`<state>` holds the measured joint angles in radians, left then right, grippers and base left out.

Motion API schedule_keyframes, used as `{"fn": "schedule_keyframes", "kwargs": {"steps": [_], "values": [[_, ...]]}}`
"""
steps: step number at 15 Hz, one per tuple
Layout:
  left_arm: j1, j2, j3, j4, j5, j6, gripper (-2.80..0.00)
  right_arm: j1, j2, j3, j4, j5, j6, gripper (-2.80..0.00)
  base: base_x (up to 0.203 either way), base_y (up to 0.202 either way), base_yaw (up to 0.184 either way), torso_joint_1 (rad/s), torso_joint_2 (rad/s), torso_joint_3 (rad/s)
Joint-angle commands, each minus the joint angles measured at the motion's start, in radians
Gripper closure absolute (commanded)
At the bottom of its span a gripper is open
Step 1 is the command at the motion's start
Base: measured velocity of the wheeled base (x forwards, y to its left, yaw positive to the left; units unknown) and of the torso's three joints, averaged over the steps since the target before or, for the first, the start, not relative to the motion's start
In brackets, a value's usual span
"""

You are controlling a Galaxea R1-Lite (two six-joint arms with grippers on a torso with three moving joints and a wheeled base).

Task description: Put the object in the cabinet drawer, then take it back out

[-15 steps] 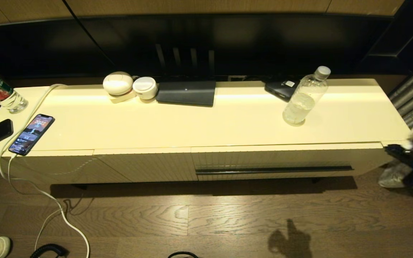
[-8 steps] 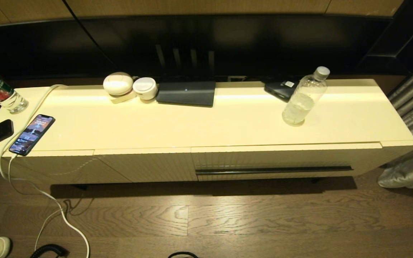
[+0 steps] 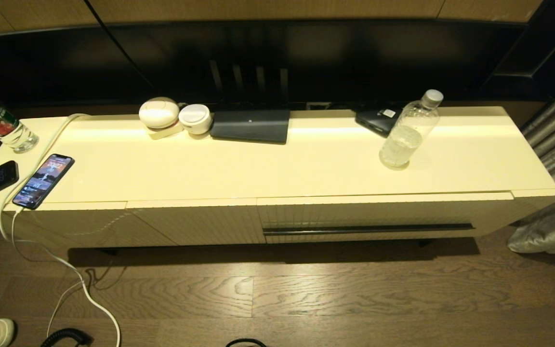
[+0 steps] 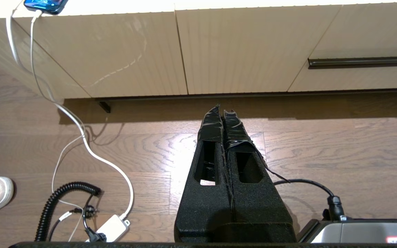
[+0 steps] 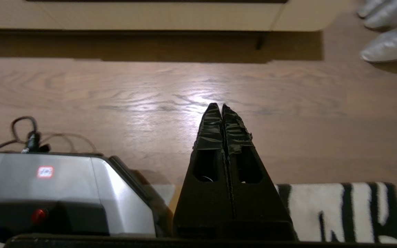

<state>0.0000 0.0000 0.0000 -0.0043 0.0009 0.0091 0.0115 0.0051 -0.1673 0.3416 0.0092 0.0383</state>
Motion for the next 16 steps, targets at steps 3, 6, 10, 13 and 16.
{"fn": "schedule_keyframes", "kwargs": {"steps": [3, 6, 10, 13, 16], "values": [[0.000, 0.000, 0.002, 0.000, 0.001, 0.000, 0.00, 0.000, -0.009, 0.144, -0.305, -0.009, -0.032, 0.00, 0.000, 0.000, 0.000, 0.000, 0.00, 0.000], [0.000, 0.000, 0.002, 0.000, 0.001, 0.000, 0.00, 0.001, -0.008, 0.167, -0.354, -0.014, -0.020, 0.00, 0.000, 0.000, 0.000, 0.000, 0.00, 0.000], [0.000, 0.000, 0.003, 0.000, 0.000, 0.000, 0.00, 0.001, -0.007, 0.167, -0.354, -0.014, -0.018, 0.00, 0.000, 0.000, 0.000, 0.000, 0.00, 0.000], [0.000, 0.000, 0.003, 0.000, 0.001, 0.000, 0.00, 0.001, -0.007, 0.167, -0.352, -0.015, -0.015, 0.00, 0.000, 0.000, 0.000, 0.000, 0.00, 0.000], [0.000, 0.000, 0.003, 0.000, 0.001, 0.000, 0.00, 0.001, -0.008, 0.167, -0.352, -0.014, -0.020, 0.00, 0.000, 0.000, 0.000, 0.000, 0.00, 0.000]]}}
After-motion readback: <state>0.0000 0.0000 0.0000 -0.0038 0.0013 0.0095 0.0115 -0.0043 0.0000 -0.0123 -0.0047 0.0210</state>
